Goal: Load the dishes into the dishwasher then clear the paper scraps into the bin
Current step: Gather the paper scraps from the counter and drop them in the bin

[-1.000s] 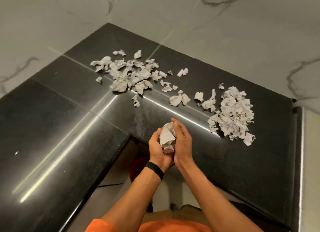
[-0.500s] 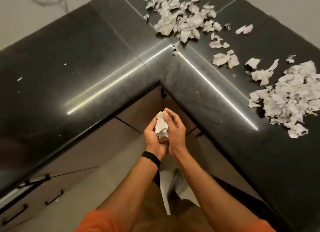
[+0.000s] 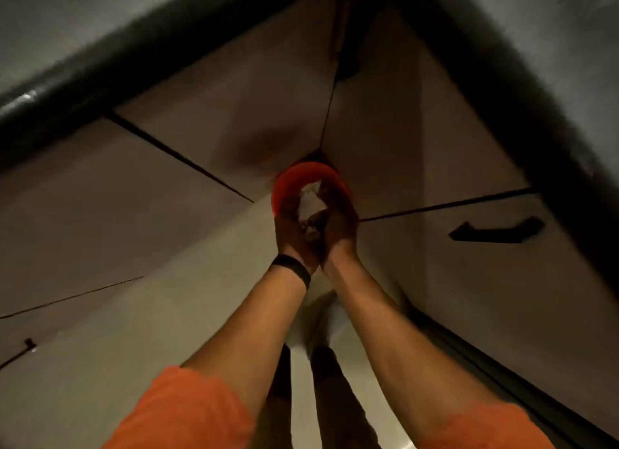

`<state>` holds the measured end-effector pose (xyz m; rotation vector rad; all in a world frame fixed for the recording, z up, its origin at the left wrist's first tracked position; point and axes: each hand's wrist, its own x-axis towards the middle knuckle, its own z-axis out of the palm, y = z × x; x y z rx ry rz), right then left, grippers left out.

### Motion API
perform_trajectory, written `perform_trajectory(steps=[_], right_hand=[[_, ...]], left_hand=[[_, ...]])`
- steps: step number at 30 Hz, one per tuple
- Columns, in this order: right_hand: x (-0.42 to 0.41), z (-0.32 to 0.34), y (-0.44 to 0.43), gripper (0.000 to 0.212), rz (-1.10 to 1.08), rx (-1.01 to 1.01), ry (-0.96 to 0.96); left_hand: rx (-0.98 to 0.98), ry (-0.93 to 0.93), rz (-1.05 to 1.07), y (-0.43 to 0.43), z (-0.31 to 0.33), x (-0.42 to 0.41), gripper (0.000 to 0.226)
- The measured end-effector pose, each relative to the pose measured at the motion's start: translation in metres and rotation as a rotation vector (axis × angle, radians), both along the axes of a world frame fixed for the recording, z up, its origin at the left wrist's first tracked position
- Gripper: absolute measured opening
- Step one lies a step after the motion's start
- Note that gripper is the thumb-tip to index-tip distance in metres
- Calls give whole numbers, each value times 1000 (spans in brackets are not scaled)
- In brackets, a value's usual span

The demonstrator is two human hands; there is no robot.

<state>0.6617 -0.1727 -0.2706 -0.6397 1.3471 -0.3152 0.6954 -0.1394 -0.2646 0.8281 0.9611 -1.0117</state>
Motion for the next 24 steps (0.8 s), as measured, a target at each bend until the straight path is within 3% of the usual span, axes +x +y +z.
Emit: perform_trajectory(steps=[6, 11, 17, 24], right_hand=[[6, -90, 1, 37, -153, 81, -34], [7, -124, 2, 40, -246, 141, -32], [9, -122, 1, 20, -257, 133, -77], [-4, -78, 4, 32, -104, 25, -97]], left_hand=[[-8, -169, -74, 2, -94, 7, 47], [-60, -182, -116, 0, -118, 13, 52], [-52, -194, -97, 2, -123, 16, 55], [66, -321, -136, 18, -78, 26, 35]])
